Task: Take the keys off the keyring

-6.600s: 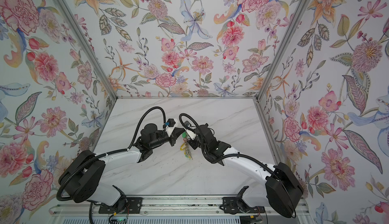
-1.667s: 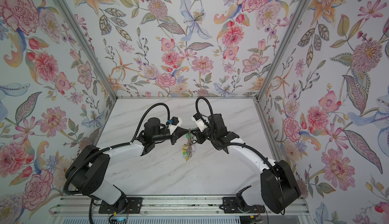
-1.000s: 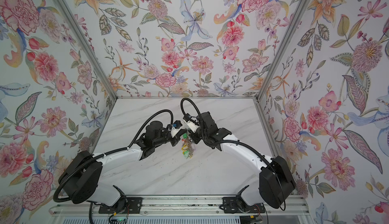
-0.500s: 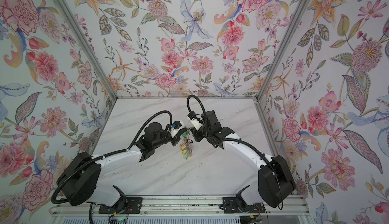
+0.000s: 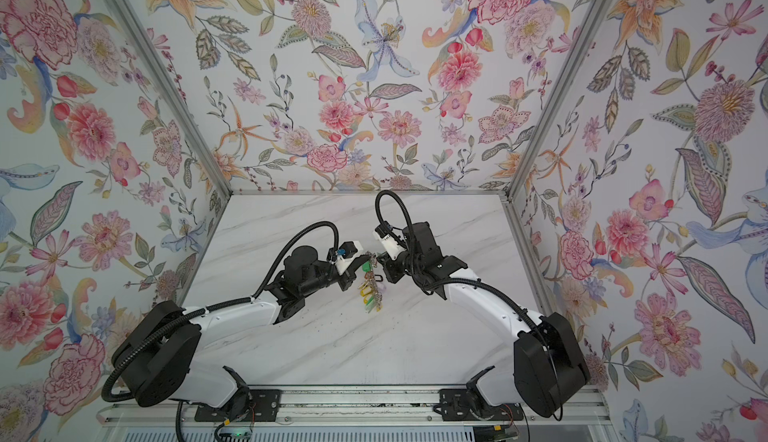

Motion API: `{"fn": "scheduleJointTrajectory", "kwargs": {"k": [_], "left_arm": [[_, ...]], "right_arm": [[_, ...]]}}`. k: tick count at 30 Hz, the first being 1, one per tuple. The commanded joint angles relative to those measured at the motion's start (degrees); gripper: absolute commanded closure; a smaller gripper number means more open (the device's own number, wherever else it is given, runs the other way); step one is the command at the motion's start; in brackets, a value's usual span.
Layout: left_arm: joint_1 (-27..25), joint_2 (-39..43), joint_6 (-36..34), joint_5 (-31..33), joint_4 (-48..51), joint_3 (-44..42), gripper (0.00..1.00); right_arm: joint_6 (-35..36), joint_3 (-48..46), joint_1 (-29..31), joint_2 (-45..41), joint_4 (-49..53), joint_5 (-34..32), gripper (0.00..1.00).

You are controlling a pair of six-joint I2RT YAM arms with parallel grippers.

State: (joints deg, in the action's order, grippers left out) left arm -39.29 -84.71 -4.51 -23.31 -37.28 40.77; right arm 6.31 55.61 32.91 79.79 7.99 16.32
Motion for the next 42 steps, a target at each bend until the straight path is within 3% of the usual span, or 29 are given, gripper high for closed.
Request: {"fn": "scheduleJointTrajectory", "kwargs": {"k": [1,10,14,31,42], "left_arm": [[1.7,2.6,0.6,4.4,-0.2,-1.6,1.00],[0.9,0.7,-2.5,6.6,3.4,-0.2,1.00],[0.0,-0.2,-5.0,7.9,4.6,0.2,1.00],[0.6,-4.3,-3.2,9.0,4.9,2.0,1.00],[6.4,-7.1,7.8,5.7,0.9,2.5,1.00]], "right_arm": [[-1.7,-0.6,-3.5,-2.1,-0.7,-9.6,1.00],[5.3,2.4,3.8,-2.3,-1.7,-18.7,1.00],[6.3,3.7,5.5,-2.3,-3.2,-16.7,1.00],[9.9,-2.0,10.6,-10.8,-11.5,-10.9,1.00],[8.9,-5.2,13.7,-14.7,-9.3,-14.1,1.00]]}}
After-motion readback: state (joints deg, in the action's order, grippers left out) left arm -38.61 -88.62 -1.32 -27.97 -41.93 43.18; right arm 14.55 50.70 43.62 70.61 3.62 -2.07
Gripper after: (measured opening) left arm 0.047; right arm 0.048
